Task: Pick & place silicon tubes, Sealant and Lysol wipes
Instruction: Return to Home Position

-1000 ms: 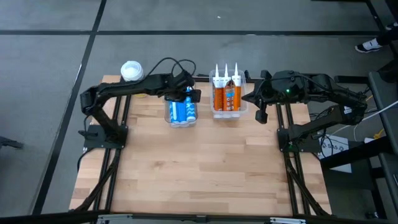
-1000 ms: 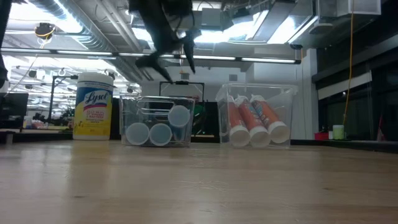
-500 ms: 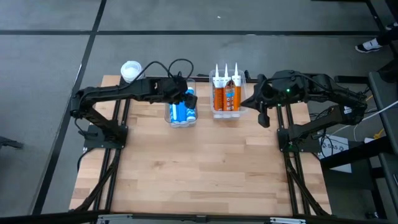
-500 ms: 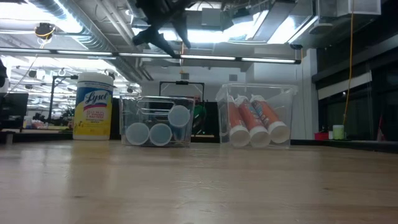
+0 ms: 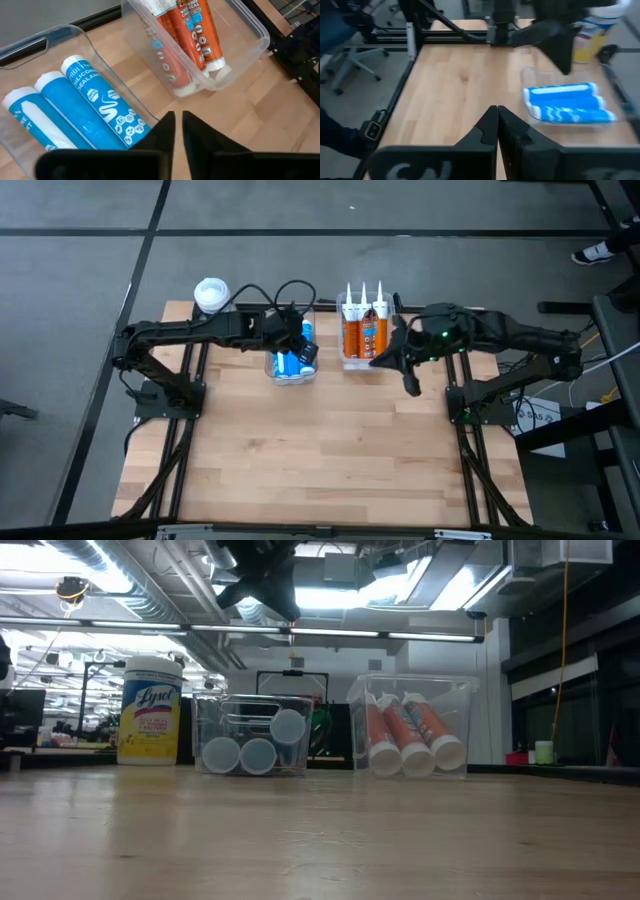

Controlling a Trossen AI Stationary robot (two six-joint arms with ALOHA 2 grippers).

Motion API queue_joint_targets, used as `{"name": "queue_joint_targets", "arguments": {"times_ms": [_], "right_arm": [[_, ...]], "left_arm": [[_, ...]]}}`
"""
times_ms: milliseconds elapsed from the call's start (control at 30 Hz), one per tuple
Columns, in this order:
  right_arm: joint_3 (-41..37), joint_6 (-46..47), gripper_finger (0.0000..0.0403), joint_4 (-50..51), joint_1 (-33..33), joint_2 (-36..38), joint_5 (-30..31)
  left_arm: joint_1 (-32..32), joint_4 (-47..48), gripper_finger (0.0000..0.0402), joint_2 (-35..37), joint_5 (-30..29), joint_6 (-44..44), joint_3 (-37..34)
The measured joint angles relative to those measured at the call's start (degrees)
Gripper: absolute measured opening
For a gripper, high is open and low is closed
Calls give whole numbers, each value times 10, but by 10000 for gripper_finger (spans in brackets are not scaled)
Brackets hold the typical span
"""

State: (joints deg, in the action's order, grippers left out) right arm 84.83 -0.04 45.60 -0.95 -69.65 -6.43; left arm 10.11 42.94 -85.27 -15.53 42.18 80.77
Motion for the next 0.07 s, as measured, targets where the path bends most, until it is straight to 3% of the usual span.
{"name": "queue_joint_targets", "arguments": {"times_ms": [67], "right_arm": [[-28, 11, 12, -32, 0, 0, -19]], "left_arm": [[-2, 0, 15, 0, 0, -4, 0]]}}
